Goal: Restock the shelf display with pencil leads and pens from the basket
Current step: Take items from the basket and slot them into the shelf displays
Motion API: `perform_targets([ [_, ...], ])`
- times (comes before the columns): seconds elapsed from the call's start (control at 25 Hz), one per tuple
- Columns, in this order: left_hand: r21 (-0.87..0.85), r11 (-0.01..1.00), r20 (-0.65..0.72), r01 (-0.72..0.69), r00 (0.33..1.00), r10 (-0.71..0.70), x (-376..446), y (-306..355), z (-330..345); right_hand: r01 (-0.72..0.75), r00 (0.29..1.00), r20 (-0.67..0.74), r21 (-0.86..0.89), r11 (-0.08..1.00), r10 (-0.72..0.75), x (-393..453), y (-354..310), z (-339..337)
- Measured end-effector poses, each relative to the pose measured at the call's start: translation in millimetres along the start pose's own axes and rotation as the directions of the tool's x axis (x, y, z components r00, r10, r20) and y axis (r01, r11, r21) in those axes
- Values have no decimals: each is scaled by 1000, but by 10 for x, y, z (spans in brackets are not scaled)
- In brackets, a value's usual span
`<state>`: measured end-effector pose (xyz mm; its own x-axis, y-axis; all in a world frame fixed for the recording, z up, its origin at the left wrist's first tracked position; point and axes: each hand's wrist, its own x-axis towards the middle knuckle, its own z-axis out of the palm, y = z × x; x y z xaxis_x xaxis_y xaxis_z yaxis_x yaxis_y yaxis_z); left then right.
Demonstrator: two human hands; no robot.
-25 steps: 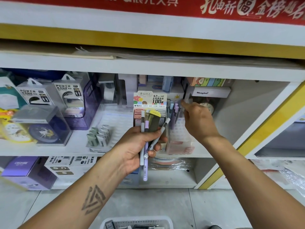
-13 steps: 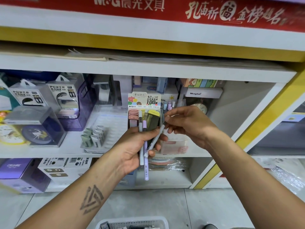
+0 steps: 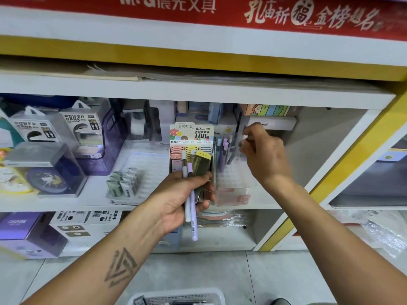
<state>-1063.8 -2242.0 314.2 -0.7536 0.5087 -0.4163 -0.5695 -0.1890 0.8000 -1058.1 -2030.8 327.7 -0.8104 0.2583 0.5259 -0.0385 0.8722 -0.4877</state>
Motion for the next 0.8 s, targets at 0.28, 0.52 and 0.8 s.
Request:
perform_targets([
  [0.28, 15, 1000, 8, -10, 1000, 10, -48, 33, -19, 89, 995, 56, -59, 994, -86, -12, 36, 122],
  [0.52, -6, 1000, 18, 12, 1000, -12, -66, 55, -14, 122, 983, 158, -175, 977, -95, 3, 24, 179],
  [0.8, 39, 999, 31, -10, 999, 8, -60, 39, -4, -298, 923, 342, 340, 892, 178, -43, -326, 109],
])
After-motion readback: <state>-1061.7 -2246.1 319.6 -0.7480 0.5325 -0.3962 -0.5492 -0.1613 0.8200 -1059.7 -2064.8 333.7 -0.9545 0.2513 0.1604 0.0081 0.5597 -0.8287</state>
